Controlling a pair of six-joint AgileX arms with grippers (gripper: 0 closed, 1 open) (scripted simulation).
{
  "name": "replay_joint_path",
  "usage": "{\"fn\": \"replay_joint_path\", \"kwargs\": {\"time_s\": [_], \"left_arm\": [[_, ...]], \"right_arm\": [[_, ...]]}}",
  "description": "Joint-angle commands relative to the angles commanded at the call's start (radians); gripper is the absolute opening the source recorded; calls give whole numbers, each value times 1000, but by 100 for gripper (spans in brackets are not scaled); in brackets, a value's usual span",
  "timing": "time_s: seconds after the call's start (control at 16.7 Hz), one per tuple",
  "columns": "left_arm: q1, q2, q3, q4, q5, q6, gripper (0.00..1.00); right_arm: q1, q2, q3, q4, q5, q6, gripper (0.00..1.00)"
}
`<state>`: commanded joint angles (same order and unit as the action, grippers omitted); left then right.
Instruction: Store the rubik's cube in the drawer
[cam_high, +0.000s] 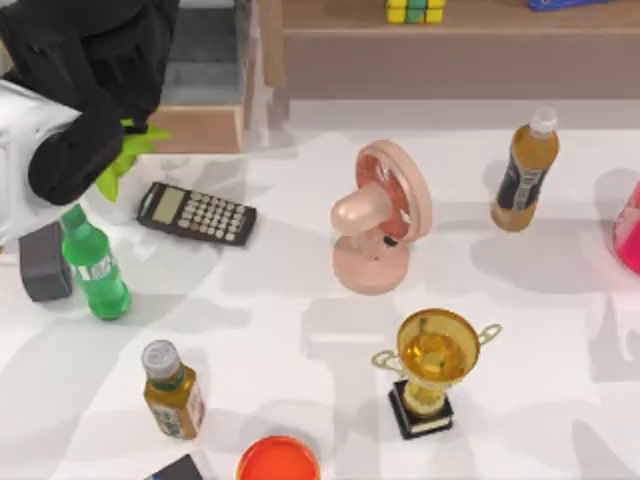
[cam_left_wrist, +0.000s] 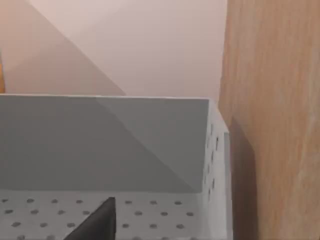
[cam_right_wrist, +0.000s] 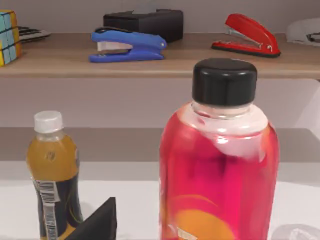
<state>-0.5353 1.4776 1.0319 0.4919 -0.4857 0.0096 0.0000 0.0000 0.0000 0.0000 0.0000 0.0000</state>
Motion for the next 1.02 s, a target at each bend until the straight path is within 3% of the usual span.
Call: {"fn": "replay_joint_path", "kwargs": {"time_s": [0.3, 0.54, 1.02], "left_arm": [[-166, 526, 337, 160, -157, 3, 100], [-251, 813, 528, 249, -246, 5, 100], [-285, 935, 611, 289, -287, 6, 100]], "right_arm": [[0, 0, 0, 0, 0, 0, 100], [0, 0, 0, 0, 0, 0, 100], [0, 0, 0, 0, 0, 0, 100]]}}
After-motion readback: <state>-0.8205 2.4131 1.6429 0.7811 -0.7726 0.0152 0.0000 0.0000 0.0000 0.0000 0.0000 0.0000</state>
